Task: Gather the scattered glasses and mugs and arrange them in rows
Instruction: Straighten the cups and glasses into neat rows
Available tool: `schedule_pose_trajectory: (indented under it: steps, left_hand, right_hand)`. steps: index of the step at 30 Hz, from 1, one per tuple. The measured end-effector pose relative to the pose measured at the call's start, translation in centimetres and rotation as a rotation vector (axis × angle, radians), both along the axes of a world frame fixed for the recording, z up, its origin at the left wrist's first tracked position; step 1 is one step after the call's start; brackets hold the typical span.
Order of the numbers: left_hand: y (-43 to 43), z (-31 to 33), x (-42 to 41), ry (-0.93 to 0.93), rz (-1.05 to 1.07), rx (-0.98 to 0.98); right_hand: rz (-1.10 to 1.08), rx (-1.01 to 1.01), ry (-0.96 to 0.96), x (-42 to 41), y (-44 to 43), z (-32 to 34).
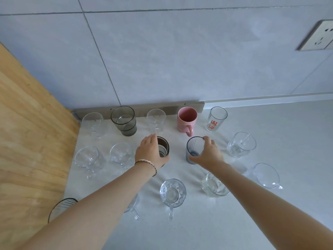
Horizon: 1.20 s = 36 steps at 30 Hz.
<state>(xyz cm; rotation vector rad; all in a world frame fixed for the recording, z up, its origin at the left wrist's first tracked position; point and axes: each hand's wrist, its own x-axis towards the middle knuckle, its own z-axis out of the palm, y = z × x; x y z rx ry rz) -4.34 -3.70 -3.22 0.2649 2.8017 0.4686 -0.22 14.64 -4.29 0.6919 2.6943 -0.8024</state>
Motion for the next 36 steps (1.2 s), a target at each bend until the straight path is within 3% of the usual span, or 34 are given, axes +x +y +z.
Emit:
schedule_pose_trajectory:
  steps: [6,9,12,15,18,21,24,32,36]
  left_hand:
    - [0.2,0.3,0.1,-0.034,0.005,-0.034]
    - [1.1,0.3,0.3,0.051,-0.028,-0.149]
    - [3.4,0.8,0.8,0.137,-0.137,-0.151]
    - [6.7,1.1,1.2,0.084,-0.263,-0.075]
    - [9.2,0.9,1.6,-0.030,-0.272,-0.049]
    - [10.1,0.7,1.6,-0.078,-0.276,-0.103]
    - [10.2,0.6,1.4,-0.086,-0.255,-0.117]
    - [10.2,0.5,1.0,-0.126,-0.216,-0.071]
    - [10.1,0.4,1.0,-0.129,-0.210,-0.056]
  right_hand:
    - [0.070,-0.056,0.003,0.5,-0.4,-0.5]
    - [0.144,-0.122,-0.049,1.3,2.4,0.1]
    - [0.172,-0.011,0.041,2.3,6.8,0.8]
    - [0.054,0.099,0.109,2.2,11.7,1.0]
    - [-0.030,0.072,-0.112,1.5,14.8,0.6]
    - [0.135,0.044,-0.206,0.9,16.2,0.0]
    - [0.309,0.137,-0.161,0.2,16.8,0.1]
    - [0.130,0.198,-0.203,-0.3,12.3,0.0]
    - [0.300,0.294,-0.208,-0.1,11.7,0.3]
